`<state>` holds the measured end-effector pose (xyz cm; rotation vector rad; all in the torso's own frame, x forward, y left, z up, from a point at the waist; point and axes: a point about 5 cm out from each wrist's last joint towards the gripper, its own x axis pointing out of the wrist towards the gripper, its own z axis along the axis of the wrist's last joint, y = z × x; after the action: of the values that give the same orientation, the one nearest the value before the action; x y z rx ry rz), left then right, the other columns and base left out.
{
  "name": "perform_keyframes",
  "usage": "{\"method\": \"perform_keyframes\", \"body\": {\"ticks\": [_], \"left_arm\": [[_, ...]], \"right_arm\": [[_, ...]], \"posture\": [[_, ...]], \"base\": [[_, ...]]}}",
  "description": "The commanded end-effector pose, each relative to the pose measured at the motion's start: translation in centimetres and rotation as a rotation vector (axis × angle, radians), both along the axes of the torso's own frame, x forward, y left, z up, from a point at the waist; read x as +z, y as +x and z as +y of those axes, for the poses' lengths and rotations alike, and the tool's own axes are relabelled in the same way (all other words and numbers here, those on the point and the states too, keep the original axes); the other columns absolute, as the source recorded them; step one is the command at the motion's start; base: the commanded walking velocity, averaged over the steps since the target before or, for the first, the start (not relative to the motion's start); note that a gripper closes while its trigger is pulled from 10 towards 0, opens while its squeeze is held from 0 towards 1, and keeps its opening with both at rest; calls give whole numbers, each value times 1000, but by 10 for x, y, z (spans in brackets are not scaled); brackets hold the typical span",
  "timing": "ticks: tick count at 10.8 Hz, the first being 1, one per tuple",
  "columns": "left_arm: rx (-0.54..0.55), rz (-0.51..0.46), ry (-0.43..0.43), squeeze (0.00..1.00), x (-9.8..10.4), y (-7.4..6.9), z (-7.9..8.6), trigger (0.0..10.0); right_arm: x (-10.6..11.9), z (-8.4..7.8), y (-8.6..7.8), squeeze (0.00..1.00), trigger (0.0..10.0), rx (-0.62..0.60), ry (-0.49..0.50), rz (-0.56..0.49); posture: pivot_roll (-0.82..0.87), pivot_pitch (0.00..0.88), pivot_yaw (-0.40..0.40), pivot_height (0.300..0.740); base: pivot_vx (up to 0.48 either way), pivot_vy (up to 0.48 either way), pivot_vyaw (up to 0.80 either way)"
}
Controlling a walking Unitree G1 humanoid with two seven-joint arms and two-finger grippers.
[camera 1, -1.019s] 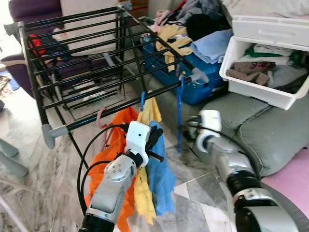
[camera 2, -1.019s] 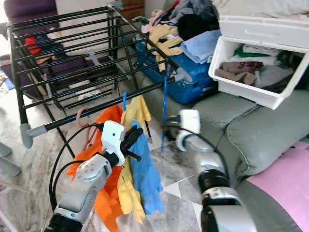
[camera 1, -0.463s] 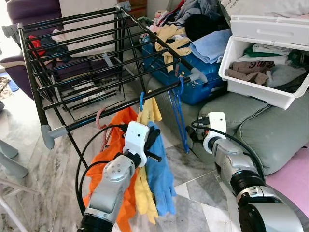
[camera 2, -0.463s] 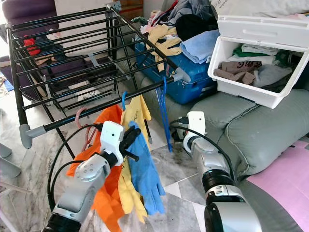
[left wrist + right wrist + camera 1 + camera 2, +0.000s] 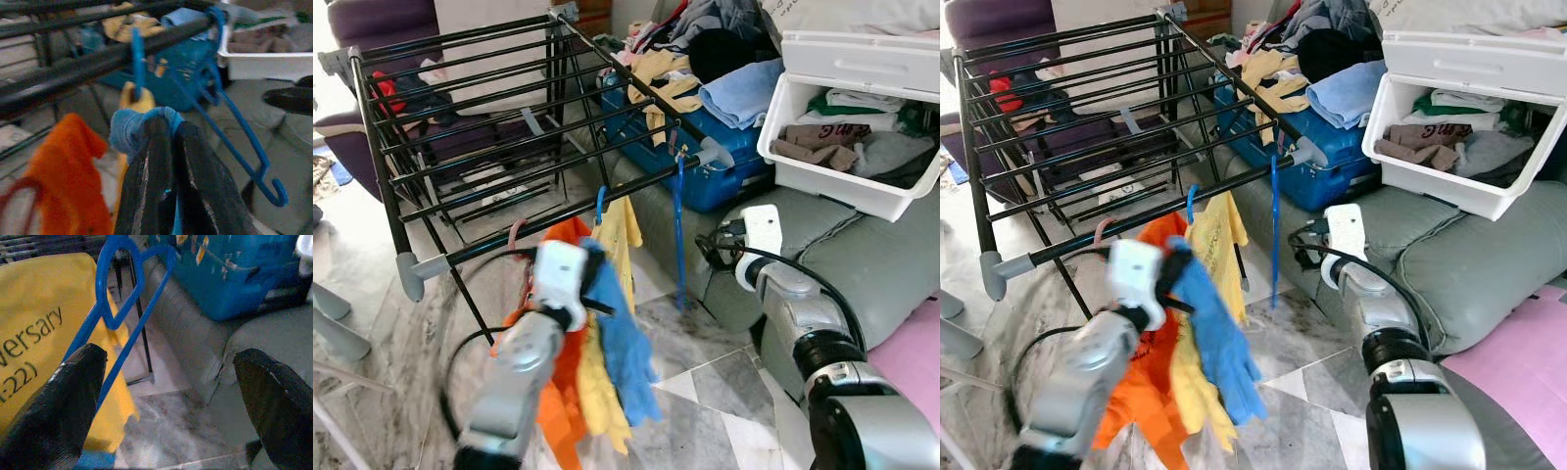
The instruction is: Hang hanger
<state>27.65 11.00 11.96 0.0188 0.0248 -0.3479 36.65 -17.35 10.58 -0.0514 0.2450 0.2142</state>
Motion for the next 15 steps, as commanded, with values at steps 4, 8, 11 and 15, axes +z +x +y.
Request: {"method": "perform_keyframes", "body": {"ticks": [4, 8, 11, 15], "left_arm": [[168, -35, 83, 0, -2, -37, 41, 10000], [170, -27, 101, 0, -6, -35, 44, 10000], [170, -21, 83, 0, -4, -30, 45, 10000], [140, -14, 65, 0, -6, -26, 34, 10000]], "right_arm": [[-1, -2, -54, 0, 10000, 25, 36, -120], [-14, 5, -87, 0, 10000, 23, 55, -55], [-8, 8, -86, 0, 10000, 24, 57, -51], [-10, 8, -86, 0, 10000, -18, 63, -41]], "posture": [[-118, 0, 27, 740], [-129, 0, 27, 740], [-125, 0, 30, 740], [-131, 0, 34, 740]], "base": [[0, 0, 0], [0, 0, 120], [0, 0, 800], [0, 0, 600]]}}
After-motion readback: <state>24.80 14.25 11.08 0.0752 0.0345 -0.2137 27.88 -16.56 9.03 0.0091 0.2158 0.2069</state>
